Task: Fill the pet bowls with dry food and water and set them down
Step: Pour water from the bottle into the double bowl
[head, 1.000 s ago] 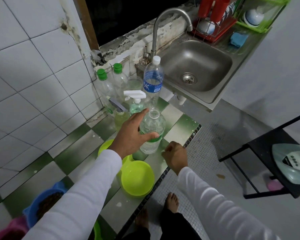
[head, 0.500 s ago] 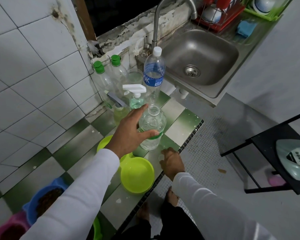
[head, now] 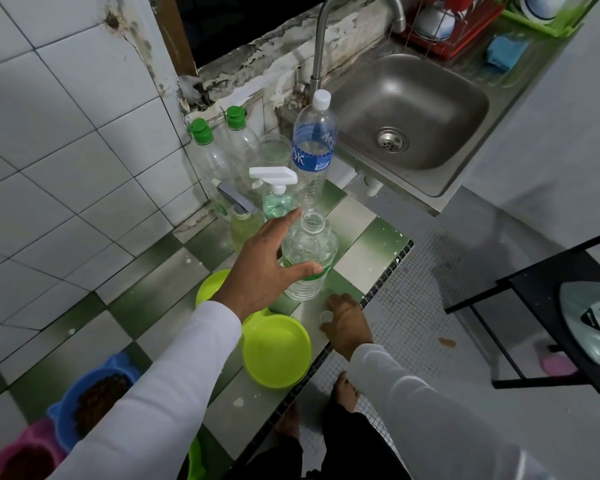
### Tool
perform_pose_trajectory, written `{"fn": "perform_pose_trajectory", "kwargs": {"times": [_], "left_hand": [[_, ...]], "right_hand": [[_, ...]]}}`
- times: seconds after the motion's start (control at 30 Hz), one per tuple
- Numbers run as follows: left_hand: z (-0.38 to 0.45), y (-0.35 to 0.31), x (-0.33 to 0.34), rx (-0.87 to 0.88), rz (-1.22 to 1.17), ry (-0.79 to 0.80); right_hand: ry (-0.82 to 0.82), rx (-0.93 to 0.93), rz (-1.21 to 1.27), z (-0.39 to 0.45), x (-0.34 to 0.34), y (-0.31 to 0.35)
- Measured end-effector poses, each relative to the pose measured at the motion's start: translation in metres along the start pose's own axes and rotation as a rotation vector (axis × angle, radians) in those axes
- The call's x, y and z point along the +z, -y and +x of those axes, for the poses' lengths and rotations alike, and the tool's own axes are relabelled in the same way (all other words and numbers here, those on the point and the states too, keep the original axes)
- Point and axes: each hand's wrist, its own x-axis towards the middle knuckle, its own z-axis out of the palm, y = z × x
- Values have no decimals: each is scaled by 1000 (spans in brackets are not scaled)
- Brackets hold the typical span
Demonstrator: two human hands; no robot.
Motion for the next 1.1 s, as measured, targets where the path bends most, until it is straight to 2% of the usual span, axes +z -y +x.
{"fn": "perform_pose_trajectory", "kwargs": {"times": [0.2,0.43,0.5,0.57,1.1], "left_hand": [[-3,1,2,36,31,-7],[-10,0,9,55,-86,-72],[-10,1,11,78,-90,-86],[-10,2,13,85,-82,-97],[-3,9,14,65,-183,-136]], "right_hand": [[-142,-98,286,5,-17,20],[-160,-219,579,10,-36,46],[-120,-264,652,9,-44,51],[-82,-260,654,7,-47,52],[-167,-201,600,2,-54,62]]}}
